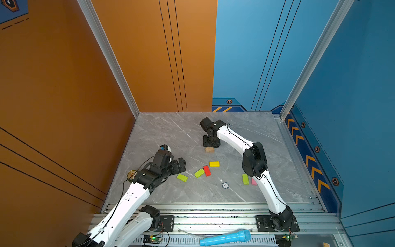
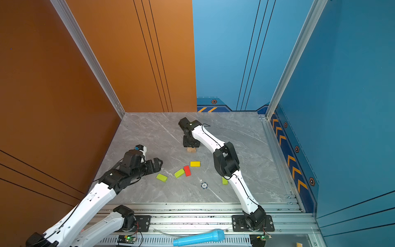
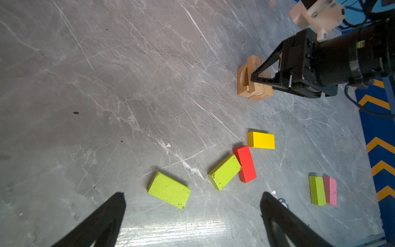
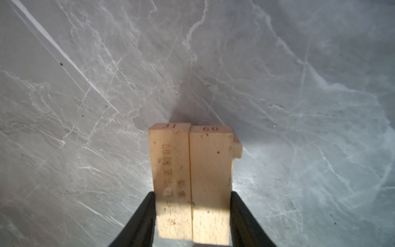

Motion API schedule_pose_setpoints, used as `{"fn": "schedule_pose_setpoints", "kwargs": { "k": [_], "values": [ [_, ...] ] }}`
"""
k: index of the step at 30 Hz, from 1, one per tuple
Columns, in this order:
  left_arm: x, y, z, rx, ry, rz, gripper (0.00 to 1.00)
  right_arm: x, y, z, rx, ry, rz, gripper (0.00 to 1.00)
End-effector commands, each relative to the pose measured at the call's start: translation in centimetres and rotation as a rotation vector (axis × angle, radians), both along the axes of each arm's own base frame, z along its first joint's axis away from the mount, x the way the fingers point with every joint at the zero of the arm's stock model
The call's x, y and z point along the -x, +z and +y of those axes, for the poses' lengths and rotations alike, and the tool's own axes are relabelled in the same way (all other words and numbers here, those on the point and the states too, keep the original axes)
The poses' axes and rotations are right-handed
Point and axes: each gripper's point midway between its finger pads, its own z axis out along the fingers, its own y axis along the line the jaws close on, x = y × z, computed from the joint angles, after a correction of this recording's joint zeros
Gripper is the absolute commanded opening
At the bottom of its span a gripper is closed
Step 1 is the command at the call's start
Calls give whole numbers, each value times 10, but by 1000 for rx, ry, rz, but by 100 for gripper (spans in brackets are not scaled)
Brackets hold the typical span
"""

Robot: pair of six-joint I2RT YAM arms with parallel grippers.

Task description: Build the wood block tower

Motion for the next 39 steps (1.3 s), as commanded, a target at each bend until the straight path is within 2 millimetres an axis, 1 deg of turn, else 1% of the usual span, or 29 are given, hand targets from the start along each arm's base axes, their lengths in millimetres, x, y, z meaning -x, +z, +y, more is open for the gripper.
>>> {"fn": "schedule_pose_setpoints", "kwargs": {
  "k": [1, 3, 7, 12, 15, 18, 20, 23, 25, 28, 31, 34, 35, 37, 38, 39],
  "values": [
    [3, -1, 3, -12, -9, 6, 100, 5, -6, -6, 38, -18, 27, 49],
    [4, -1, 3, -12, -9, 5, 100, 5, -6, -6, 39, -22, 28, 46],
    [3, 0, 3, -11, -10, 3, 100, 6, -7, -6, 40, -23, 30, 46],
    [3, 0, 3, -11, -11, 3, 100, 6, -6, -7, 38, -25, 30, 49],
    [3, 0, 3, -11, -10, 2, 100, 5, -1, -6, 28, -25, 22, 56],
    [3, 2, 3, -12, -9, -2, 100, 2, 20, -5, 21, -10, -28, 69],
    [2, 4, 4, -16, -7, -4, 99, -1, 44, -7, 13, -7, -79, 78],
    [1, 9, 4, -16, -9, -13, 98, -1, 79, -14, -7, -1, -141, 86],
    [1, 15, 4, -15, -12, -22, 98, 3, 104, -20, -22, 1, -178, 90],
    [5, 20, 3, -11, -19, -27, 98, 16, 127, -32, -25, -1, -208, 92],
    [13, 22, -2, 14, -34, -33, 98, 36, 135, -46, -31, -9, -224, 92],
    [27, 18, -11, 32, -60, -32, 98, 59, 126, -57, -51, -28, -210, 92],
    [32, 16, -14, 31, -72, -33, 98, 70, 113, -62, -44, -31, -186, 92],
    [44, 9, -22, 23, -102, -32, 98, 89, 102, -67, -53, -33, -174, 93],
    [50, 5, -26, 18, -121, -34, 98, 103, 94, -64, -45, -15, -164, 93],
    [57, 2, -30, 14, -137, -40, 98, 112, 89, -65, -39, -8, -162, 95]
  ]
}}
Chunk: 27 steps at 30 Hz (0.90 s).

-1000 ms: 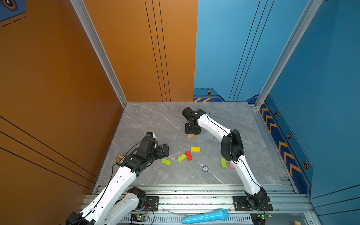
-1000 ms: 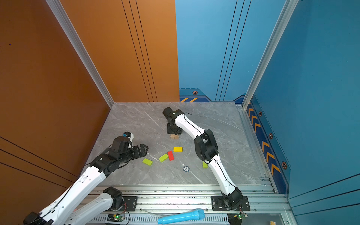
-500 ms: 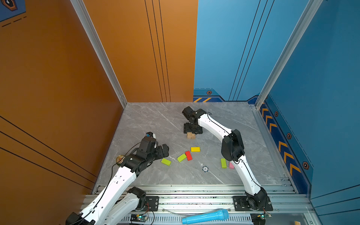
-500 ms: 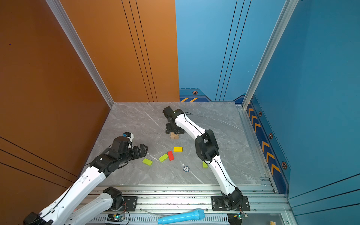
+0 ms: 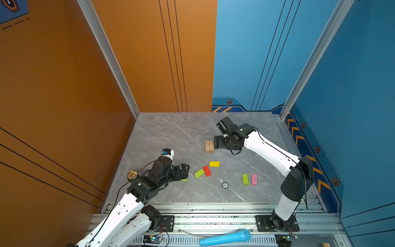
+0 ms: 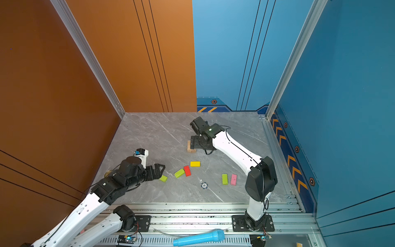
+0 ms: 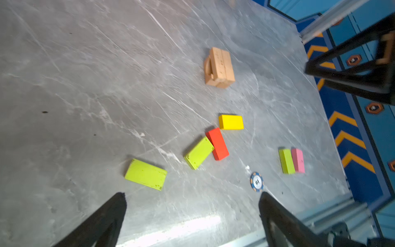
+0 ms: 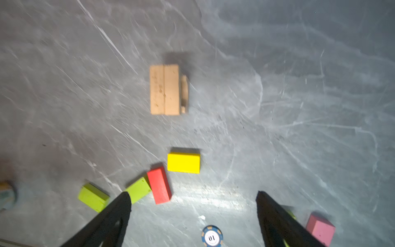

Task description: Build the wood block tower

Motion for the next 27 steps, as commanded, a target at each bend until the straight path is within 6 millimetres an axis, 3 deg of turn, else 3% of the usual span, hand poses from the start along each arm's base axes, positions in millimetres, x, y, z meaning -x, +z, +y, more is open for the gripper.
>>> {"fn": "schedule_pose_setpoints", "kwargs": {
  "k": [1, 6, 10, 16, 27],
  "values": [
    [22, -24, 1, -50, 4, 31, 98, 25, -28, 5, 13, 3, 12, 95],
    [47, -36, -7, -74, -55, -8, 98, 55, -48, 3, 21, 11, 24, 96],
    [64, -46, -19, -114, -130, -18, 98, 66, -62, 8, 28, 25, 40, 95],
    [76, -52, -32, -185, -190, -58, 98, 68, -75, 18, 30, 40, 54, 95],
    [76, -46, -37, -225, -227, -94, 98, 62, -96, 28, 54, 55, 95, 95]
  ]
}}
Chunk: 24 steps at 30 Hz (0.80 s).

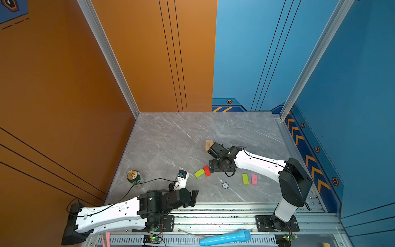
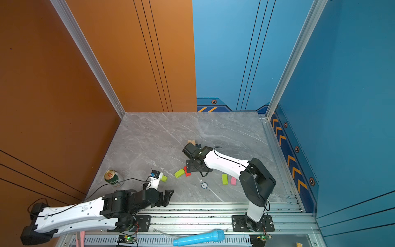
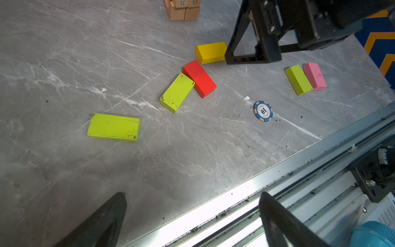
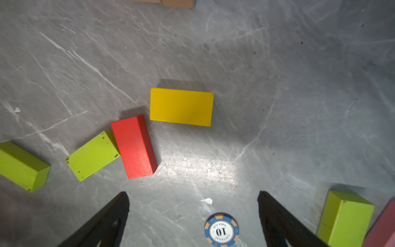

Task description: Build the wood block tower

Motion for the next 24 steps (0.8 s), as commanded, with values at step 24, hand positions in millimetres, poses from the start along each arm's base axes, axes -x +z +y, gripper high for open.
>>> {"fn": "schedule_pose_setpoints", "kwargs": {
  "k": [24],
  "values": [
    [-16, 3, 10, -40, 2, -18, 98, -30, -30, 13, 26, -3, 61, 92]
  ]
}}
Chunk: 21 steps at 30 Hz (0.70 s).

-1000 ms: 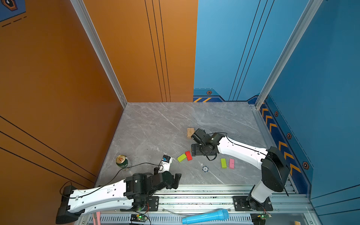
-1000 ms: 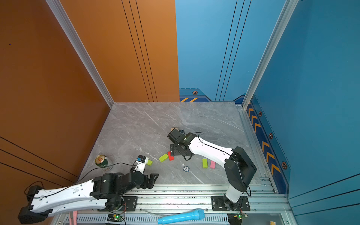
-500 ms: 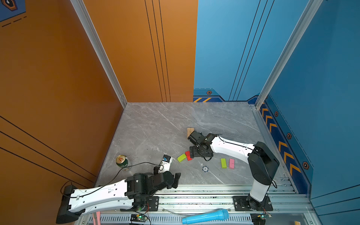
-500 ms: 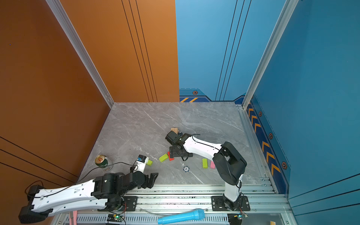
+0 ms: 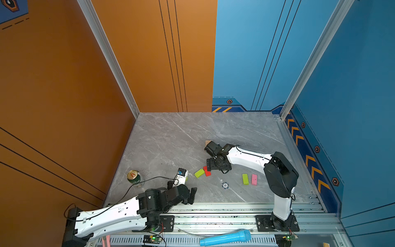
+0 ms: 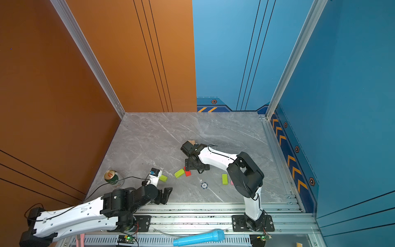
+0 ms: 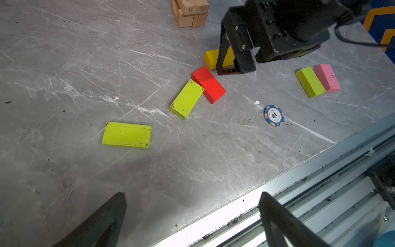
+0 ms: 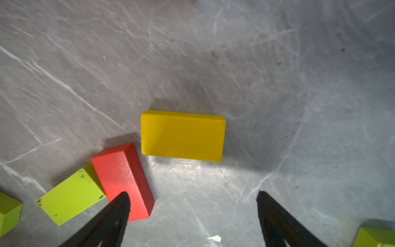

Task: Build the wood block tower
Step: 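Lower the right gripper over the yellow block beside the red block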

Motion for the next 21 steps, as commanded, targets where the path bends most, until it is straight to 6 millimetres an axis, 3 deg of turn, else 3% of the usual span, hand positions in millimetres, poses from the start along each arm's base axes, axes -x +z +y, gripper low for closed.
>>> {"fn": "schedule_pose_setpoints", "kwargs": {
  "k": [1, 21],
  "values": [
    [-3, 2, -1, 3, -12, 3, 98, -9, 2, 3, -11, 5, -1, 92],
    [-16, -8, -1, 13, 7, 62, 98, -29, -6, 3, 30, -50, -26, 85]
  ]
}}
